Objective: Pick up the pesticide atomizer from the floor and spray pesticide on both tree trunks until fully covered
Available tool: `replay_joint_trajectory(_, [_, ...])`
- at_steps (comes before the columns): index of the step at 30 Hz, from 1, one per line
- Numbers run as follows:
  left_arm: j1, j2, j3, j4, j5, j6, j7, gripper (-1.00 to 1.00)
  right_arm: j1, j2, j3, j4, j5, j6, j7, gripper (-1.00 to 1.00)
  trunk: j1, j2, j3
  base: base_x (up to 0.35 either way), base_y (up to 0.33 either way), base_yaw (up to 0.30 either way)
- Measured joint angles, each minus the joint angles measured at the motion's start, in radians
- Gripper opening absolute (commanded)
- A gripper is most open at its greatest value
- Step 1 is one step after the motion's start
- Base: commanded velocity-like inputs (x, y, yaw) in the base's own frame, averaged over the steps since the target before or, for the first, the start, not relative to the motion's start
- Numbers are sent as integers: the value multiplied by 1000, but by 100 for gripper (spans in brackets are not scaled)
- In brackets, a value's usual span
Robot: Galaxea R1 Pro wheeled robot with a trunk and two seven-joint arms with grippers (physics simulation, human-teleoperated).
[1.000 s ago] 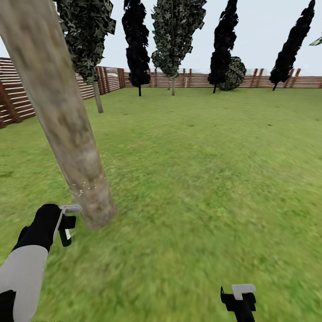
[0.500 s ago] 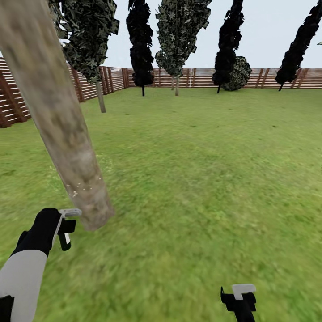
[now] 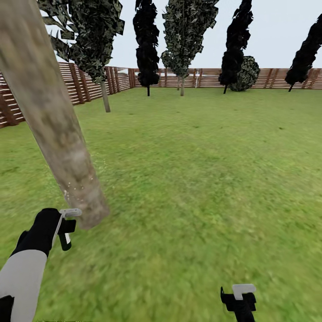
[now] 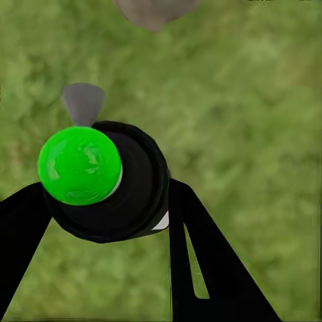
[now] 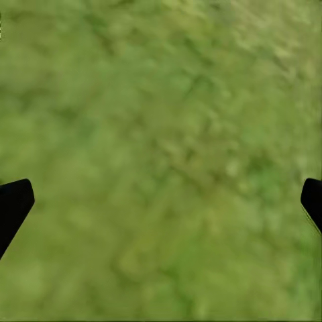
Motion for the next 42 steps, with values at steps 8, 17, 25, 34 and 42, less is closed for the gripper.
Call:
replay_joint_trajectory(8, [0, -11, 1, -8, -1, 0, -1, -100, 0, 0, 0, 0, 0, 0, 0, 100, 0, 0, 0, 152, -264, 273])
replay_joint_trajectory(17, [0, -12, 1, -11, -1, 0, -1, -100, 0, 0, 0, 0, 0, 0, 0, 100, 0, 0, 0, 104, -265, 21])
replay_joint_trajectory(25, [0, -12, 2, -14, 1, 1, 0, -100, 0, 0, 0, 0, 0, 0, -1, 100, 0, 0, 0, 183, -225, 36])
replay_joint_trajectory(34, [-62, -60, 2, -38, -6, 14, -3, -100, 0, -1, 0, 0, 0, 0, -1, 100, 0, 0, 0, 239, -182, 269])
replay_joint_trajectory(42, [-52, -37, 10, -87, -4, 27, -4, -100, 0, -2, 0, 0, 0, 1, 0, 100, 0, 0, 0, 88, -32, 277])
